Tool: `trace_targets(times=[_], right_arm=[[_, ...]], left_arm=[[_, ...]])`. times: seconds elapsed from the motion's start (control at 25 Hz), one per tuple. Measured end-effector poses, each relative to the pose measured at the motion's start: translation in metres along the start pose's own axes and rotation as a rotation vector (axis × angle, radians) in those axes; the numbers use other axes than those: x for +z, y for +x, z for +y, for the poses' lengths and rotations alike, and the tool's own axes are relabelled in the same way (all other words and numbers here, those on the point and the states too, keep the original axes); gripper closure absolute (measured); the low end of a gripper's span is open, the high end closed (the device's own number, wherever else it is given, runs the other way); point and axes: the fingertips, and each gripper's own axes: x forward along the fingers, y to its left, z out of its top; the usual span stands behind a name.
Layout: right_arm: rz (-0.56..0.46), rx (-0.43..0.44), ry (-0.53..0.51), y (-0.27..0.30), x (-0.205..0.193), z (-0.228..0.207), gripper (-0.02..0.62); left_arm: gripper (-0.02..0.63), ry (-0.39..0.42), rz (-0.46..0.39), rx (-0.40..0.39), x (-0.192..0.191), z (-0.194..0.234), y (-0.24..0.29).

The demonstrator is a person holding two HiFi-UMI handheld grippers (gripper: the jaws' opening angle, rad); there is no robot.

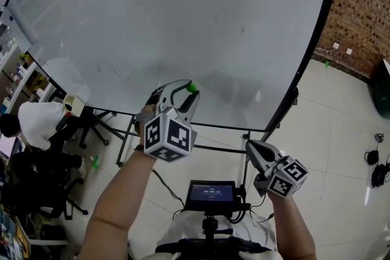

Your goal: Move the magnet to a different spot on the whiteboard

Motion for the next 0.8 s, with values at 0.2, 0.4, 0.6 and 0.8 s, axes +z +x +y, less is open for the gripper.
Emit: trace_targets(times=[0.2,0.4,0.6,0.8], right_arm=[[0.009,0.001,-0.004,0.008,-0.007,0.021,0.563],[0.014,0.013,-0.014,0.016,-0.012,0.043,0.563],[0.026,0.024,-0.022,0.022,-0.023,0.064,0.563],[0.026,0.017,-0.027,0.019,-0.030,0.082,0.563]], left_arm=[[0.469,-0.148,-0.039,-0.064,-0.024,-0.009,-0.027],[0.471,-0.316,-0.059,-0.131,-0.054,-0.028,-0.054],[0.471,-0.577,-0.128,-0.232,-0.084,-0.050,-0.081],[0.471,-0.724,-0.163,-0.269,-0.105,-0.066,-0.108]])
